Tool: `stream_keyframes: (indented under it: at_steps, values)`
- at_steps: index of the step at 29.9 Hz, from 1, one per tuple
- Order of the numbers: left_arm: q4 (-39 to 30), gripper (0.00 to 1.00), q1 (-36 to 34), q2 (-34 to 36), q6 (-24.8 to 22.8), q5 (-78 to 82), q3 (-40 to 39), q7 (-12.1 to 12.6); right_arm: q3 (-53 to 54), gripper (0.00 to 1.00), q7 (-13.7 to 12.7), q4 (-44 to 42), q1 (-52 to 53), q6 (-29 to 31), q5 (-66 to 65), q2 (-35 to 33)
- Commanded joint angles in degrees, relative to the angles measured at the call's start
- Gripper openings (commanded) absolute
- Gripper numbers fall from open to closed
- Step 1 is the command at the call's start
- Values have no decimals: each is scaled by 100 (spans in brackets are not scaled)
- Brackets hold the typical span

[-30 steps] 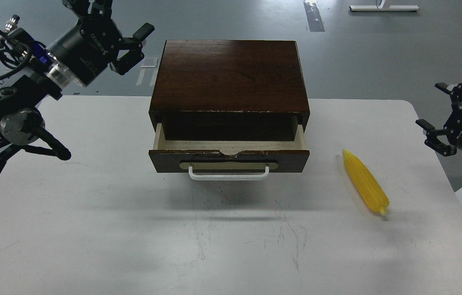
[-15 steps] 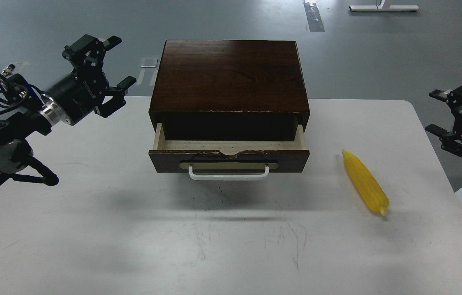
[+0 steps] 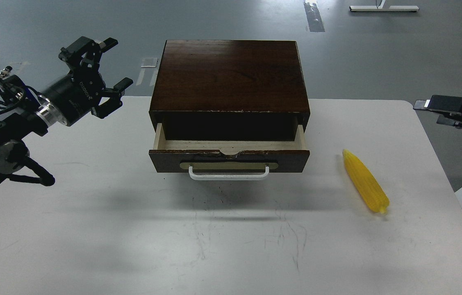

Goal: Put corn in drawer with both arms
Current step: 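Move the right gripper down to the yellow corn cob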

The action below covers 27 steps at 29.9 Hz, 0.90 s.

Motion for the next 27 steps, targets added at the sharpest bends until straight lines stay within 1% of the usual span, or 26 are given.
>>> stream_keyframes:
  at_steps: [1,4,6,10,12,15,17,22,27]
  values:
    - [0,98,-6,0,-1,0,-1,-5,-85,100,-1,333,-64,1,-902,31]
    - [0,98,-6,0,-1,-9,-1,-5,-243,100,-1,431,-170,1,-1588,145]
    - [-8,98,-6,0,-1,-9,-1,-5,-322,100,-1,440,-240,1,-1705,268]
    - [-8,98,-6,0,-1,0,-1,-5,-585,100,-1,414,-372,-390,-1731,462]
    - [-8,98,-6,-18,-1,0,-1,-5,-665,100,-1,396,-399,-487,-1740,523]
    - [-8,98,-6,-44,-1,0,-9,4,-779,99,-1,396,-539,-803,-1740,786]
    - [-8,98,-15,-53,-1,0,-9,4,-797,99,-1,378,-583,-891,-1740,883]
    - [-8,98,-15,-53,-1,0,-9,4,-815,98,-1,343,-662,-909,-1740,1042]
    - [-8,98,-15,-44,-1,0,-9,4,-815,94,-1,-16,-820,-944,-1740,1366]
